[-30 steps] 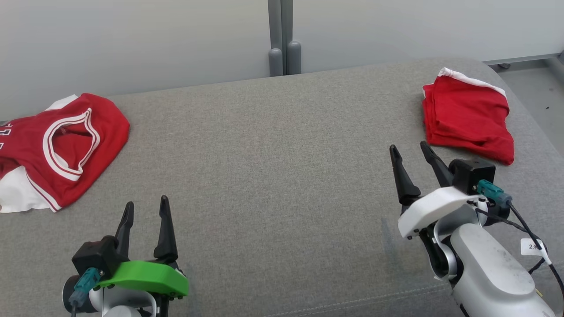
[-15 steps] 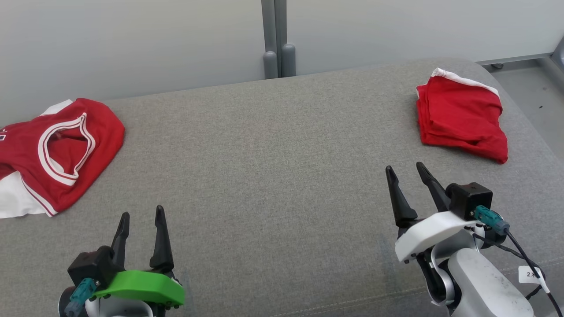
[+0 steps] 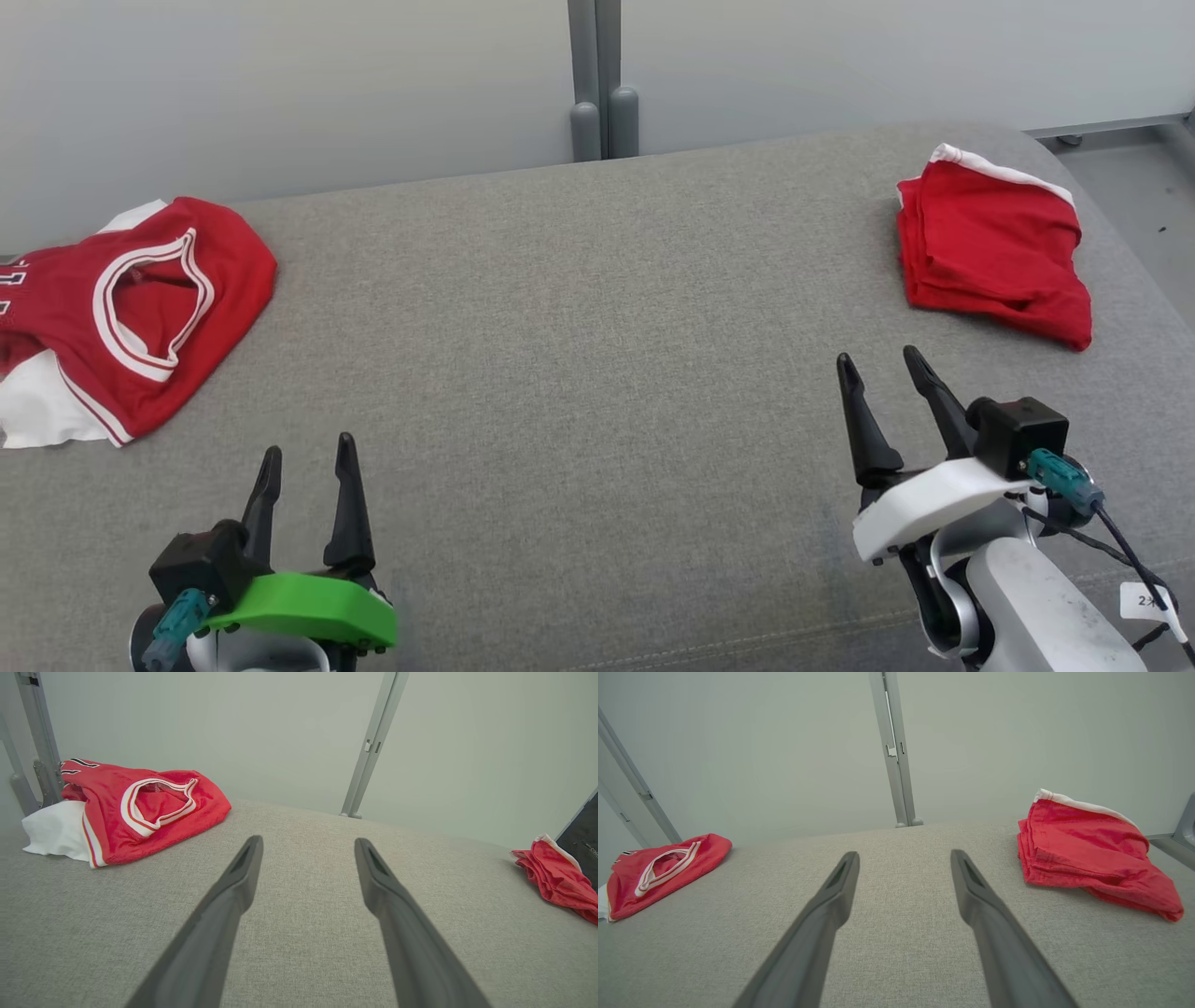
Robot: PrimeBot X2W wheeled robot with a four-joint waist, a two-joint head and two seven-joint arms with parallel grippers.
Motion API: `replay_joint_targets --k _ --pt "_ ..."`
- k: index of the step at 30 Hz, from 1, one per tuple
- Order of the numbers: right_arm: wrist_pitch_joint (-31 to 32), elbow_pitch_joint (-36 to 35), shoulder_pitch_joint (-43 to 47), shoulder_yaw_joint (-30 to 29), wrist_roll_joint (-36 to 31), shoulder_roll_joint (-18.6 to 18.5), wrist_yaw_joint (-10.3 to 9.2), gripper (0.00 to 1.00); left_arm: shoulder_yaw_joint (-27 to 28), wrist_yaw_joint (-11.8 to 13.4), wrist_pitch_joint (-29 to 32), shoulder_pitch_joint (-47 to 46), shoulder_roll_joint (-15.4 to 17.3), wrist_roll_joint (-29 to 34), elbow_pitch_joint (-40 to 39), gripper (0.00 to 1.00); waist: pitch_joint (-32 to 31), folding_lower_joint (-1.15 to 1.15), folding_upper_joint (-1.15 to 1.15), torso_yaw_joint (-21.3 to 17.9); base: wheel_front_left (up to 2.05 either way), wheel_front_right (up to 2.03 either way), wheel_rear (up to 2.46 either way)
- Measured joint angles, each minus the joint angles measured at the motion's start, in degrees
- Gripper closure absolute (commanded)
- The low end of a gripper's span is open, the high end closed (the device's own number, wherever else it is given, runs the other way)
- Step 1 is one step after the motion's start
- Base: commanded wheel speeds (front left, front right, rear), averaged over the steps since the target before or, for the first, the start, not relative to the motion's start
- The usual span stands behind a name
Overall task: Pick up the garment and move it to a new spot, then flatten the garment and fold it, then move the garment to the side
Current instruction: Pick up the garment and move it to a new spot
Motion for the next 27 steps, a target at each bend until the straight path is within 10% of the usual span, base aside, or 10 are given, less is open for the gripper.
replay_joint_targets --k 27 --pt "0.0 -1.36 -0.35 3.6 -2.1 1.38 2.59 0.0 8.26 0.44 -0.15 3.66 -0.12 1.85 -3.93 0.0 0.11 0.0 0.0 17.34 0.0 0.0 0.0"
